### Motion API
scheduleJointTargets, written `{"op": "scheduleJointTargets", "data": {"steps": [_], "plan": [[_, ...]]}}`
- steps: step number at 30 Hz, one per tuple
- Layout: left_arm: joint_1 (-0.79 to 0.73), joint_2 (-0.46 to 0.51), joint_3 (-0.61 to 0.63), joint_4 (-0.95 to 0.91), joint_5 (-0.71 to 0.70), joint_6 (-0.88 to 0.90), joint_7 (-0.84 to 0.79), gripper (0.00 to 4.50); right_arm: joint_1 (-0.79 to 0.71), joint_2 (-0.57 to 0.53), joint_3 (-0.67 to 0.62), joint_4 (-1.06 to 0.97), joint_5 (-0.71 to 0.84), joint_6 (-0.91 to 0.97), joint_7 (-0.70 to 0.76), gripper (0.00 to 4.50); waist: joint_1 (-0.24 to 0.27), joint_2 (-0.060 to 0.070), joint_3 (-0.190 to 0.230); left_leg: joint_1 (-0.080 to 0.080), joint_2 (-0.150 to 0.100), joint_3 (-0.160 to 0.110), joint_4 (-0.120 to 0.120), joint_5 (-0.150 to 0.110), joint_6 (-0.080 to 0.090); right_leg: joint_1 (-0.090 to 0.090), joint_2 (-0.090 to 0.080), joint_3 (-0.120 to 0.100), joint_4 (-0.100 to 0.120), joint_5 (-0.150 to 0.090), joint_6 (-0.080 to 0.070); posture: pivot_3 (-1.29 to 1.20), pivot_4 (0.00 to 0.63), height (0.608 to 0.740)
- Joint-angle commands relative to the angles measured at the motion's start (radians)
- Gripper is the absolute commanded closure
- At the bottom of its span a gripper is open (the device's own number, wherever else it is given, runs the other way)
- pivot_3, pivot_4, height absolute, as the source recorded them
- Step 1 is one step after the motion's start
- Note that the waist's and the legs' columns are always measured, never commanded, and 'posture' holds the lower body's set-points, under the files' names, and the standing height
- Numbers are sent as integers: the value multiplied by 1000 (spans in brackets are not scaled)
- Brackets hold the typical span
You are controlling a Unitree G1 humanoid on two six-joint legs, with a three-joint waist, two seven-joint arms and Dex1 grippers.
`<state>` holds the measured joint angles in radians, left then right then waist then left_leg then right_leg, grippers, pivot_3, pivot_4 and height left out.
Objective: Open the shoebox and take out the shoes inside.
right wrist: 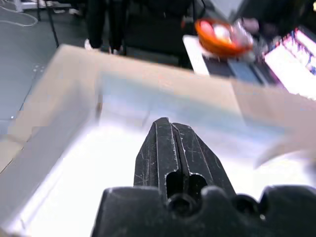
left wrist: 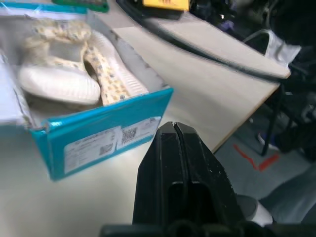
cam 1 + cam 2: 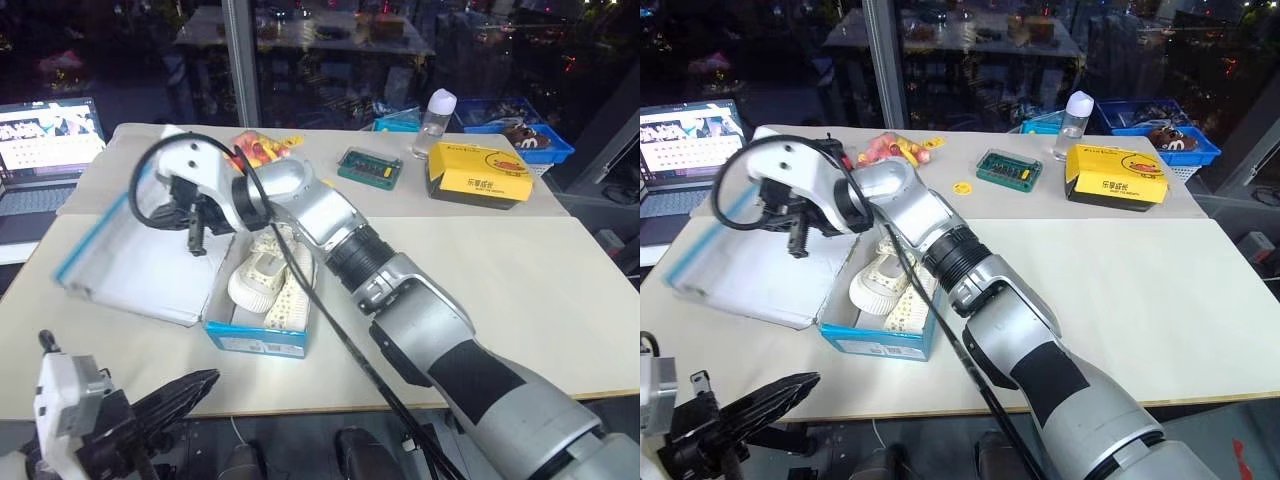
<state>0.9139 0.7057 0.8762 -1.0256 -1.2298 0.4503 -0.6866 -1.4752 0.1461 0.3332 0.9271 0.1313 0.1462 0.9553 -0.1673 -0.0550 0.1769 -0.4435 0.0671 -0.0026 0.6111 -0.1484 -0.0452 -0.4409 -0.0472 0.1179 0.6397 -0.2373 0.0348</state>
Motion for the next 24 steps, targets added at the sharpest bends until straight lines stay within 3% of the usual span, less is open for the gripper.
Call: {"op": "scheduleJointTargets", "data": {"steps": [1,6,13,18,24], "plan": [[13,13,94,-12,-53,-44,40,4500,-50,-15,-57,-46,10,-23,49,4475,0,0,0,0,1,0,0,0,0,0,0,-1,1,0,0,0,150,723],[-110,131,109,113,-23,-5,33,4500,35,-159,-82,-238,31,98,138,4475,22,4,2,0,4,-3,-3,5,7,-5,4,-6,9,-5,-2,0,150,723],[-390,353,0,404,54,70,-94,4500,225,-448,-67,-632,21,317,240,4475,51,4,2,0,4,-4,-1,5,7,-2,4,-9,9,-6,-1,0,150,723],[-551,410,-161,584,147,88,-222,4500,317,-619,-13,-758,-35,305,313,4475,49,7,4,0,4,-4,-3,5,7,-3,4,-8,10,-2,5,0,150,723],[-713,415,-260,664,193,121,-294,4500,363,-679,28,-824,-58,285,340,4475,44,7,4,-1,4,-2,-4,5,7,-12,5,-5,20,-6,5,0,150,723]]}}
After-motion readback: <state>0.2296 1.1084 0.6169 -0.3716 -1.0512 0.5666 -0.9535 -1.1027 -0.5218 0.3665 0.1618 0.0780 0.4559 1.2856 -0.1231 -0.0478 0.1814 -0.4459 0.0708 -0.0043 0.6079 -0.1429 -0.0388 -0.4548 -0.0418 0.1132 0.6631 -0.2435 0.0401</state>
